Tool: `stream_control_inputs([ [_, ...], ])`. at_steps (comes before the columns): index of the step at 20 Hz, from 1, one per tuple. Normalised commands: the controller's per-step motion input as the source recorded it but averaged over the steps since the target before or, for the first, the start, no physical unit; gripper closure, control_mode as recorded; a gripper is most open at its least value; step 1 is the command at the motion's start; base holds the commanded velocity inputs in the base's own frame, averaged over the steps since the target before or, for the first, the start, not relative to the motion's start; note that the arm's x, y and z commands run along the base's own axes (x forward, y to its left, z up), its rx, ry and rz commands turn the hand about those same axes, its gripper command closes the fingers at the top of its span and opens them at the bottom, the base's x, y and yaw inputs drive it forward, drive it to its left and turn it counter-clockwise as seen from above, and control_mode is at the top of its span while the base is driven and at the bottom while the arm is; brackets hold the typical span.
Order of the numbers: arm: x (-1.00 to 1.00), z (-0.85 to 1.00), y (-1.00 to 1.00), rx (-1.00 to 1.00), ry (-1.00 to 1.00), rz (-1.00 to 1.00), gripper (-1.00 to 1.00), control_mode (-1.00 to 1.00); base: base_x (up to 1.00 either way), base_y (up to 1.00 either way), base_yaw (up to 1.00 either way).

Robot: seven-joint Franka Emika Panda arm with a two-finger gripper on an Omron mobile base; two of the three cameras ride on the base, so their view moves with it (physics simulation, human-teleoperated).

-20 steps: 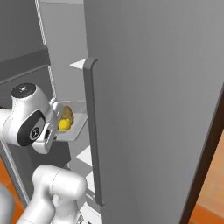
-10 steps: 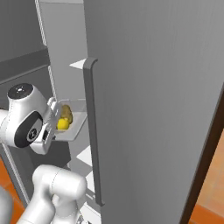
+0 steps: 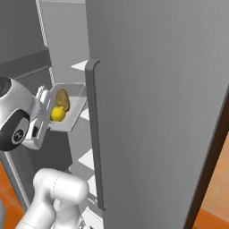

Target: Take the meat container that has the shrimp and place it on the second highest rack of the freezer. Then take the vegetable container that has the potato and lemon and place it on the highest rack of the freezer.

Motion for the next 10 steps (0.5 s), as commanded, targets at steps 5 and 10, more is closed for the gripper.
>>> stream_control_inputs([
  [5,0.25,0.57,0.05,0.00,-0.14,0.00,1.00,-1.00,0.00,0.00,0.00],
  [10,0.71,0.50,0.00,0.02,-0.02,-0.02,1.00,-1.00,0.00,0.00,0.00],
])
